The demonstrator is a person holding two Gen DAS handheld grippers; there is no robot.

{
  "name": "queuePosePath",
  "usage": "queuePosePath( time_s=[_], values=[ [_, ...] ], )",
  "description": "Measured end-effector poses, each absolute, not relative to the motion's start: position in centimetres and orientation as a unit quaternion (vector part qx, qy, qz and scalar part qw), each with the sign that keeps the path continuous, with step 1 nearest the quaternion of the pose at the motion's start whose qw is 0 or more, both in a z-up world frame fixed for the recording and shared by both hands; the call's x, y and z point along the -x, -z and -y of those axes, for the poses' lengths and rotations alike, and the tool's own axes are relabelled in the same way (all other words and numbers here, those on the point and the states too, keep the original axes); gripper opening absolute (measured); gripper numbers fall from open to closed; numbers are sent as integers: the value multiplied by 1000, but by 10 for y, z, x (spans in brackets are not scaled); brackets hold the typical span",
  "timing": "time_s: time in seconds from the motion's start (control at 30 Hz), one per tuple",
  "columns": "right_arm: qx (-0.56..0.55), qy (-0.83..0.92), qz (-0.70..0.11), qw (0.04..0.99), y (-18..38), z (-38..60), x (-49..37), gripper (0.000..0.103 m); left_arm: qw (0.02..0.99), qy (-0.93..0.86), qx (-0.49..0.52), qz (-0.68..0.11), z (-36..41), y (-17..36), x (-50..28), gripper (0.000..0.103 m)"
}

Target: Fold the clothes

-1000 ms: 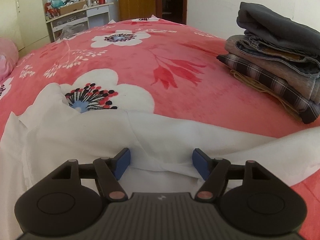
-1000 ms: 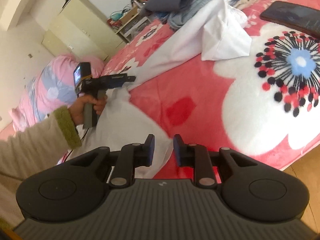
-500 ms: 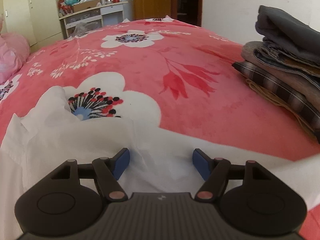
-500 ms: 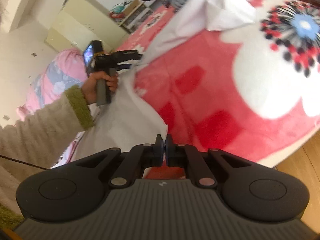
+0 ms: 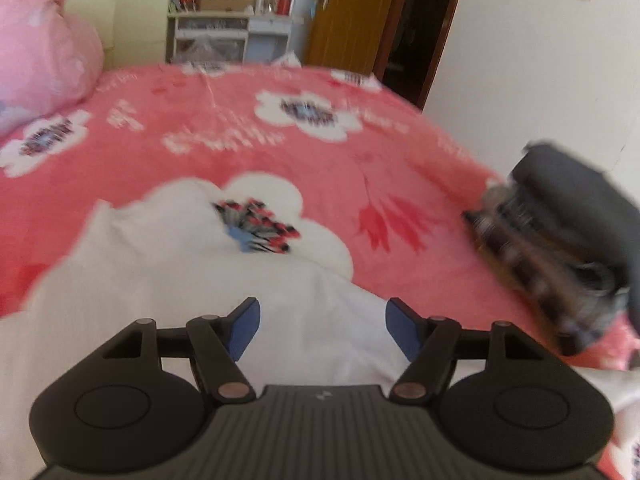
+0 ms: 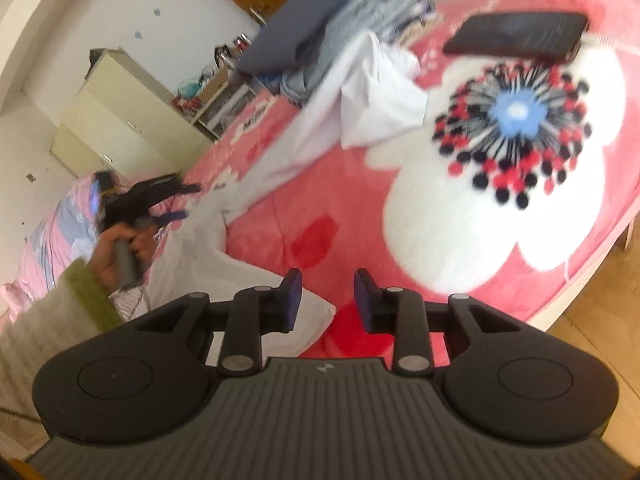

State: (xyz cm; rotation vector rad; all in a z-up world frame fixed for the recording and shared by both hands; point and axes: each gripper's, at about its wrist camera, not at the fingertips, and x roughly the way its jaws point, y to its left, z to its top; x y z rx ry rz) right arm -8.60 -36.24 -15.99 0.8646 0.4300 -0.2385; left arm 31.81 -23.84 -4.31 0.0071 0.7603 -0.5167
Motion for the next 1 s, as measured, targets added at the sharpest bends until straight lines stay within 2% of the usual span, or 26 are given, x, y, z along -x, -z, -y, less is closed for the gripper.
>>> queuePosePath(
  time_s=[0.37,0.53,0.73,0.83,0.9,1.0],
  values=[
    [-388,88,-191,897,131,321,113,29,926,222,40,-304,34,-65,-159,77],
    [-347,49,-203,914,108,298,95,29,945,156,44,-285,-45,-84,-138,77],
    [-271,-65,-195,940,54,266,8,30,942,160,50,-290,-89,-70,-181,77],
    [-224,-132,-204,944,31,254,-65,37,934,183,26,-306,-79,-42,-225,77],
    [-186,-157,-213,946,24,248,-125,45,928,197,15,-317,-66,-20,-261,77],
    [-142,-191,-245,940,27,250,-224,49,914,220,9,-339,-46,15,-320,77]
  ],
)
